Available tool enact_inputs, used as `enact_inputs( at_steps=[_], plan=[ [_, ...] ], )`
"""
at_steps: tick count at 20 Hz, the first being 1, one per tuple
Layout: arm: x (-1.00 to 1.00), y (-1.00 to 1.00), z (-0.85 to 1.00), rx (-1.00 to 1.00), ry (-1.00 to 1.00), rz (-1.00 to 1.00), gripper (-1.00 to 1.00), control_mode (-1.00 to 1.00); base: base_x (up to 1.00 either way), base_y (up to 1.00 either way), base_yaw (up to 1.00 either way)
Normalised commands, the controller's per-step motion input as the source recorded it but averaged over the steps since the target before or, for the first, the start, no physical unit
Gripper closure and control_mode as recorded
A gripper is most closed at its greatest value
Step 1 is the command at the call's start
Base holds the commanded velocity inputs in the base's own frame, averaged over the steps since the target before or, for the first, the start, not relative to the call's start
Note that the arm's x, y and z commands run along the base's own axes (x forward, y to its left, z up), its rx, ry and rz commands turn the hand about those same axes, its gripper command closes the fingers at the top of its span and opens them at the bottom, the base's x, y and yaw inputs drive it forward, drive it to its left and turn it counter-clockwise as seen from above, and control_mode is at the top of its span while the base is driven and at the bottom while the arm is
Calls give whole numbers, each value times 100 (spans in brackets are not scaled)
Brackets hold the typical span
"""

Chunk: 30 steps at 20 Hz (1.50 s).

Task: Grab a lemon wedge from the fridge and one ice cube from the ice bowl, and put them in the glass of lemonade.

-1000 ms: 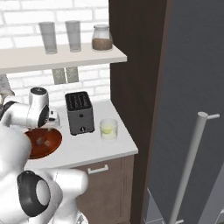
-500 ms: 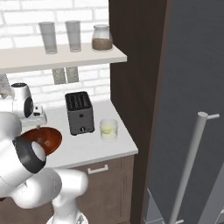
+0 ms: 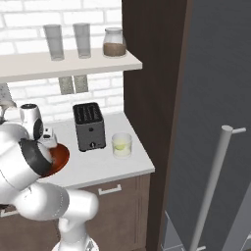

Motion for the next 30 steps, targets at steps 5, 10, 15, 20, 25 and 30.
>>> enact_inputs(
  at_steps=[5,10,15,20,25,30],
  plan=[
    [15,0,-48,0,0,0,-100,-100,0,0,0],
    [0,0,-25,0,0,0,-100,-100,0,0,0],
    [0,0,-29,0,0,1,-100,-100,0,0,0],
    [0,15,-14,0,0,8,-100,-100,0,0,0],
    [0,20,0,0,0,10,-100,-100,0,0,0],
    [-14,5,0,0,-4,6,-100,-100,0,0,0]
  ],
)
